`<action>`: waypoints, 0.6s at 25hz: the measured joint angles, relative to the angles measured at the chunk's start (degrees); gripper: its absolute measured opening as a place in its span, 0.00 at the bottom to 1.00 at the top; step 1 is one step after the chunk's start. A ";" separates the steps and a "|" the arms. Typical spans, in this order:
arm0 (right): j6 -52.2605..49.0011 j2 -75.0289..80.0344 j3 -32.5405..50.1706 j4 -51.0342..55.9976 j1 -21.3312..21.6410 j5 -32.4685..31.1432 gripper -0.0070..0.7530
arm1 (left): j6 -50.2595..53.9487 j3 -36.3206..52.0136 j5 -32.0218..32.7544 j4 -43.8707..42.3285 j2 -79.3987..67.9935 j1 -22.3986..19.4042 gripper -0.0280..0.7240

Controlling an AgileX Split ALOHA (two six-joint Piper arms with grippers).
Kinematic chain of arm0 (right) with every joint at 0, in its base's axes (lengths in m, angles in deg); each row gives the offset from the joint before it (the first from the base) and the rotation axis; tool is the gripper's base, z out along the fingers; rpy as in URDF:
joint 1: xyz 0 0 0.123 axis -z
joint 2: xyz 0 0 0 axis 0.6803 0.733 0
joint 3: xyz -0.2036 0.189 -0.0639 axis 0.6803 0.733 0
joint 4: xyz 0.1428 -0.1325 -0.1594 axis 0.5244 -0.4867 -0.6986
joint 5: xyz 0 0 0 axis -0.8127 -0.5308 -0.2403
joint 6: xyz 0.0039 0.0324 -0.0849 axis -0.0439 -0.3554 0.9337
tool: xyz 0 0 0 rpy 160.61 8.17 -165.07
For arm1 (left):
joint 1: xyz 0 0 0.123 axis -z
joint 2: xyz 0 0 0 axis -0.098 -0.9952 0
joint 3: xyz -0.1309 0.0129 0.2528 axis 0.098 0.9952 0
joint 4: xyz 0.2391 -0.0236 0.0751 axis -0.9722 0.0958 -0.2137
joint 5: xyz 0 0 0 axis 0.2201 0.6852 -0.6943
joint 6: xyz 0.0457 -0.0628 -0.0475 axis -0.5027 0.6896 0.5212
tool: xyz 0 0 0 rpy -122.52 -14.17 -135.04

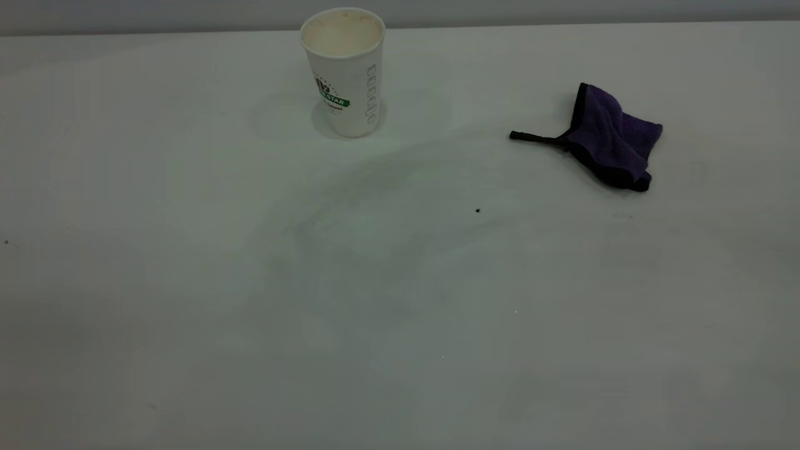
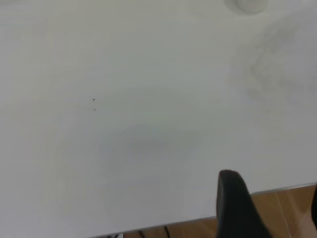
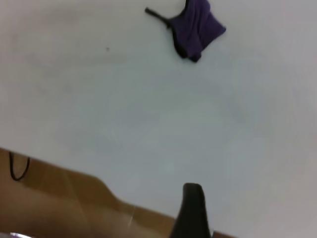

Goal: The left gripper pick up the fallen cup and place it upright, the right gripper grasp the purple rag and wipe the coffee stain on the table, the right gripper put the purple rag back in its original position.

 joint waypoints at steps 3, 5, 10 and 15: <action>0.00 -4.63 4.69 -0.08 0.07 0.34 0.92 | 0.00 0.00 0.00 0.00 0.00 0.00 0.61; 0.00 -7.58 7.11 -0.18 0.92 1.60 0.91 | 0.00 0.00 0.00 0.00 0.00 0.00 0.61; -0.02 -12.91 11.41 -0.18 3.21 4.55 0.91 | 0.00 0.00 0.00 0.00 0.00 0.00 0.61; -2.13 -16.76 11.89 -1.30 3.50 5.44 0.90 | 0.00 0.00 0.00 0.00 0.00 0.00 0.61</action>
